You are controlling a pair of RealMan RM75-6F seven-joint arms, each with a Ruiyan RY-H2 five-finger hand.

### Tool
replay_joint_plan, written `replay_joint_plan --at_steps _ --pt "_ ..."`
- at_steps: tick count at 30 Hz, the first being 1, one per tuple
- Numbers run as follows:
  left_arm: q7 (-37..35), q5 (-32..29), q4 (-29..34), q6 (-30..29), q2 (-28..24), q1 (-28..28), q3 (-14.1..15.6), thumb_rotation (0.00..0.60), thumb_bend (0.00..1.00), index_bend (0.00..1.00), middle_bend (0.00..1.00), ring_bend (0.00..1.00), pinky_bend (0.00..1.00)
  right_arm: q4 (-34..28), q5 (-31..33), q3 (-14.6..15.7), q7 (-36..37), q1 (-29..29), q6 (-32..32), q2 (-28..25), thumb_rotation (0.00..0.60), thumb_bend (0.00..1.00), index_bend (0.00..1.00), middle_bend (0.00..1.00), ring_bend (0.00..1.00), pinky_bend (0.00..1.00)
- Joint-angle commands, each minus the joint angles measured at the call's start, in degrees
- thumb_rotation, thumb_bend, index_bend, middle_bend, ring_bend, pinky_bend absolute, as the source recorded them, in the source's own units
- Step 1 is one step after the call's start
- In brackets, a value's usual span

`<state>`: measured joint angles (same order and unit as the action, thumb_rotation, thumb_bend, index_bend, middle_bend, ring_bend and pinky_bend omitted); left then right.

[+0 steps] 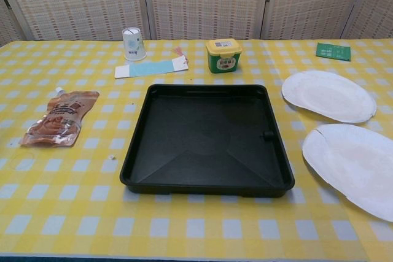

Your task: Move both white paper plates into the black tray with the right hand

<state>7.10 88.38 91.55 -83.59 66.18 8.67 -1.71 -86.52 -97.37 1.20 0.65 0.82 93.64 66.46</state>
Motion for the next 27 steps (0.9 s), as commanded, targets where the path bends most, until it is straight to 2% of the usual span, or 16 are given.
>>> replay_joint_plan --at_steps 1,9,11,15,21,27 --pt "-0.1 -0.2 0.0 0.2 0.0 0.1 -0.1 0.6 0.49 0.0 0.0 0.0 0.0 0.0 0.0 0.2 -0.1 -0.3 -0.7 0.0 0.6 0.42 0.0 0.0 0.0 0.0" --pt "0.5 1.4 0.6 -0.8 0.1 -0.1 0.5 0.6 0.49 0.0 0.0 0.0 0.0 1.7 -3.6 1.7 3.0 -1.3 -0.9 -0.2 0.6 0.42 0.0 0.0 0.0 0.0" --pt "0.6 1.7 0.7 -0.9 0.1 -0.2 0.7 0.6 0.5 0.0 0.0 0.0 0.0 3.1 -4.5 2.1 3.4 -1.6 -1.0 0.3 0.6 0.42 0.04 0.0 0.0 0.0" --pt "0.6 2.1 0.5 -1.1 0.2 -0.3 0.8 0.6 0.5 0.0 0.0 0.0 0.0 7.2 -7.7 4.0 4.9 -2.2 -1.3 1.3 0.6 0.42 0.18 0.0 0.0 0.0" --pt "-0.2 1.8 0.3 -0.7 0.1 0.0 0.5 0.6 0.5 0.0 0.0 0.0 0.0 15.7 -9.1 4.4 8.0 -1.8 1.6 4.6 0.6 0.42 0.42 0.0 0.0 0.0" --pt "0.4 1.7 0.4 -0.5 0.3 0.0 0.7 0.6 0.5 0.0 0.0 0.0 0.0 22.3 -6.5 4.2 7.1 -2.4 -2.1 8.0 0.6 0.42 0.5 0.0 0.0 0.0"
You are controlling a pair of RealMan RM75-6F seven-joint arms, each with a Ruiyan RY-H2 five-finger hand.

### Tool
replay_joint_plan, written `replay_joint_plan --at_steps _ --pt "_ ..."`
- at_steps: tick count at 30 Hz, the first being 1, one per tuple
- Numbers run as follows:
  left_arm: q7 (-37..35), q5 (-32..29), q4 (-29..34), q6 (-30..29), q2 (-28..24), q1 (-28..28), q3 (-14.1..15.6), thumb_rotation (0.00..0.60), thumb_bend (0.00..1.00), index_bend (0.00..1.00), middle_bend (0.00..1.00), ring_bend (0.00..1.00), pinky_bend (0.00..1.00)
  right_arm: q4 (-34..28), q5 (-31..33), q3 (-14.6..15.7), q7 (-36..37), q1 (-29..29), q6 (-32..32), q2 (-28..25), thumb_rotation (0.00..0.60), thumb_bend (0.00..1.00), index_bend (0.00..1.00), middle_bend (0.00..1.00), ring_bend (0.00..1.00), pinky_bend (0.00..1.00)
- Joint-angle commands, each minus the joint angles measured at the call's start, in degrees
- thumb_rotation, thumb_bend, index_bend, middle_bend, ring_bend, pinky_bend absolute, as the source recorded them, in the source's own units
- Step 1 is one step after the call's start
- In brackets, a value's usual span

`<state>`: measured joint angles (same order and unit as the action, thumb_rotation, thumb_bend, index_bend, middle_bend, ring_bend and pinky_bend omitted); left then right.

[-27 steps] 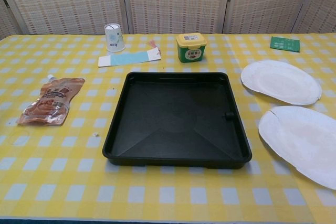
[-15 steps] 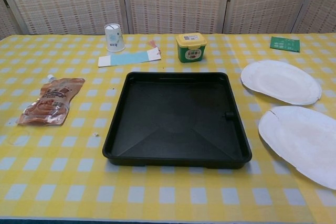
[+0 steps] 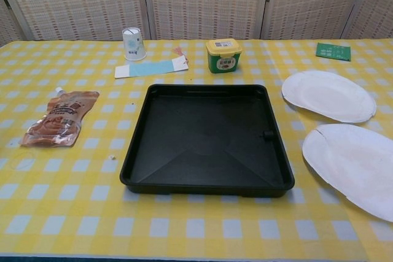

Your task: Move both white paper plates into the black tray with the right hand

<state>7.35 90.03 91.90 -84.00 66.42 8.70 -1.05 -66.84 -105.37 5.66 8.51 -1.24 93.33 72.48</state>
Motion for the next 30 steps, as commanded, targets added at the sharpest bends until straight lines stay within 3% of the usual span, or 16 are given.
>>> replay_joint_plan --at_steps 1,13,19,30 --pt "0.2 0.0 0.1 -0.1 0.1 -0.1 0.0 0.6 0.5 0.0 0.0 0.0 0.0 3.5 1.9 -0.4 -0.8 -0.5 -2.3 2.6 0.6 0.42 0.52 0.0 0.0 0.0" --pt "0.1 -0.4 0.1 0.5 0.1 0.1 0.0 0.6 0.49 0.0 0.0 0.0 0.0 9.0 3.2 0.2 0.6 -3.0 -7.2 6.7 0.6 0.42 0.52 0.0 0.0 0.0" --pt "-0.9 -0.5 0.0 0.5 -0.4 0.0 0.0 0.6 0.49 0.0 0.0 0.0 0.0 9.7 3.8 0.8 -0.1 -3.8 -9.4 7.7 0.6 0.42 0.41 0.0 0.0 0.0" --pt "-0.5 -0.1 0.4 0.4 -0.6 -0.3 0.5 0.6 0.49 0.0 0.0 0.0 0.0 11.3 4.9 1.0 -1.8 -5.4 -12.3 9.9 0.6 0.42 0.4 0.0 0.0 0.0"
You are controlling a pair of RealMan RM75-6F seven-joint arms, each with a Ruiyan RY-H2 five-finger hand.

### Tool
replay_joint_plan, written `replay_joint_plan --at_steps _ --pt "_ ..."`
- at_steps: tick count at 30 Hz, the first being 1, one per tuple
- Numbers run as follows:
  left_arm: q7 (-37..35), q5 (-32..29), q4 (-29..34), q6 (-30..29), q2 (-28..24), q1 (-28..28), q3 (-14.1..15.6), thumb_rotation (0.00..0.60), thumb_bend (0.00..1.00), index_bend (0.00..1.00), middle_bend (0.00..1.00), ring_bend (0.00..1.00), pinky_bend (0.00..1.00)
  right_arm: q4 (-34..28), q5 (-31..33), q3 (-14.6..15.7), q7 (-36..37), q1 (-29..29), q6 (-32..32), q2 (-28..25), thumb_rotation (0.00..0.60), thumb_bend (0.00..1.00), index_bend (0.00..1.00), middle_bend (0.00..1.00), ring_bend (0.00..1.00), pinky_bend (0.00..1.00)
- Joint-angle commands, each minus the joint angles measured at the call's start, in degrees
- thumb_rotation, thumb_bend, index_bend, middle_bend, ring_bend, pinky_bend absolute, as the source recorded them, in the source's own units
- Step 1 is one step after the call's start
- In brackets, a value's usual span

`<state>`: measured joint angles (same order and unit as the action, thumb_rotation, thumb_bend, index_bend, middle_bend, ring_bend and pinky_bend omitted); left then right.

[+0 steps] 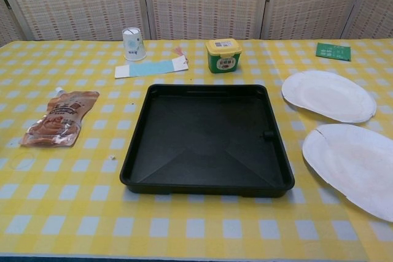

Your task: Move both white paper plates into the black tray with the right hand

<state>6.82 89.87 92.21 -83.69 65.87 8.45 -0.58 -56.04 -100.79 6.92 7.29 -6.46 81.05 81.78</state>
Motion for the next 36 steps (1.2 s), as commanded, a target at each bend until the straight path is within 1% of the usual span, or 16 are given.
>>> replay_joint_plan --at_steps 1,7,23,31,36 --pt "0.0 0.0 0.1 0.2 0.0 0.0 0.1 0.6 0.49 0.0 0.0 0.0 0.0 0.9 0.4 -0.4 -0.9 -0.2 0.2 1.0 0.6 0.42 0.4 0.0 0.0 0.0" --pt "0.3 0.4 0.3 0.6 0.1 0.1 0.5 0.6 0.49 0.0 0.0 0.0 0.0 2.3 0.5 -0.4 -2.3 -0.7 -0.2 2.5 0.6 0.42 0.4 0.0 0.0 0.0" --pt "-0.1 0.2 0.1 0.5 0.0 0.1 0.3 0.6 0.49 0.0 0.0 0.0 0.0 5.3 0.9 0.2 -4.7 -1.9 -1.8 6.2 0.6 0.42 0.39 0.0 0.0 0.0" --pt "-0.1 0.1 0.1 0.4 -0.1 0.1 0.2 0.6 0.49 0.0 0.0 0.0 0.0 7.5 0.7 0.1 -4.3 -2.8 -1.5 8.6 0.6 0.42 0.4 0.0 0.0 0.0" --pt "-0.9 0.2 0.0 0.4 -0.2 0.1 0.2 0.6 0.5 0.0 0.0 0.0 0.0 8.6 0.5 0.0 -4.2 -3.1 -0.6 9.8 0.6 0.42 0.5 0.0 0.0 0.0"
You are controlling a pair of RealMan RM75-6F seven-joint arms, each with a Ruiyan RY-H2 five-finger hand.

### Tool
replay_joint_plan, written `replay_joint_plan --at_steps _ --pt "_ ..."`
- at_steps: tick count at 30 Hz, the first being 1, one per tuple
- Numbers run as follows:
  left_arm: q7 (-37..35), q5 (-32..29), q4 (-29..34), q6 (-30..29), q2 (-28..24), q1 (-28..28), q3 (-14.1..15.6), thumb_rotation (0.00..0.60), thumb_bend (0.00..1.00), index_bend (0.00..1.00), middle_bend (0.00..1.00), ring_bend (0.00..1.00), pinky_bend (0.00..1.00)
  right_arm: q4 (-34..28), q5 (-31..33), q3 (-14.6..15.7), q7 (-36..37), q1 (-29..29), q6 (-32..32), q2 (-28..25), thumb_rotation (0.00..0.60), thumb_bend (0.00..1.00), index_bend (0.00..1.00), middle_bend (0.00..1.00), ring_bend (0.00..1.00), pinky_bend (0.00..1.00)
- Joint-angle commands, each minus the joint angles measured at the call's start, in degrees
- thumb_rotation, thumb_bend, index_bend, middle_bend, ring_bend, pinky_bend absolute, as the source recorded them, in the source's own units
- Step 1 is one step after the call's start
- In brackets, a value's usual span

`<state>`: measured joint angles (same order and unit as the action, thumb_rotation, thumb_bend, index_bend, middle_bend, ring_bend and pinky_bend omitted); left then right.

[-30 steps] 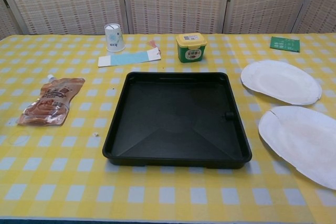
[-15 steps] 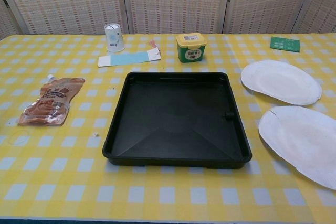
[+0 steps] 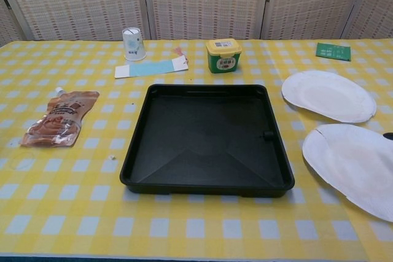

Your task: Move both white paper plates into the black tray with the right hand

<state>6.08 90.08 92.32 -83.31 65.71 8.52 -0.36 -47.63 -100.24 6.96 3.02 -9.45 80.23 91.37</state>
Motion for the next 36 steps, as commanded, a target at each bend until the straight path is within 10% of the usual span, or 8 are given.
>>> replay_joint_plan --at_steps 1,21,36 --pt "-0.1 0.0 -0.1 -0.1 -0.1 0.0 0.0 0.6 0.5 0.0 0.0 0.0 0.0 0.3 -0.1 -0.1 0.2 -0.2 0.5 0.4 0.6 0.42 0.53 0.01 0.0 0.0" --pt "0.7 -0.8 -0.1 0.2 0.2 0.0 -0.3 0.6 0.49 0.0 0.0 0.0 0.0 -2.0 -1.7 -1.8 1.4 0.9 13.3 -1.7 0.6 0.42 0.7 0.1 0.0 0.0" --pt "-0.2 -0.6 -0.1 0.2 0.0 0.0 -0.3 0.6 0.5 0.0 0.0 0.0 0.0 -18.4 -6.7 -5.2 -5.4 -3.7 17.9 -8.3 0.6 0.42 0.7 0.11 0.01 0.0"
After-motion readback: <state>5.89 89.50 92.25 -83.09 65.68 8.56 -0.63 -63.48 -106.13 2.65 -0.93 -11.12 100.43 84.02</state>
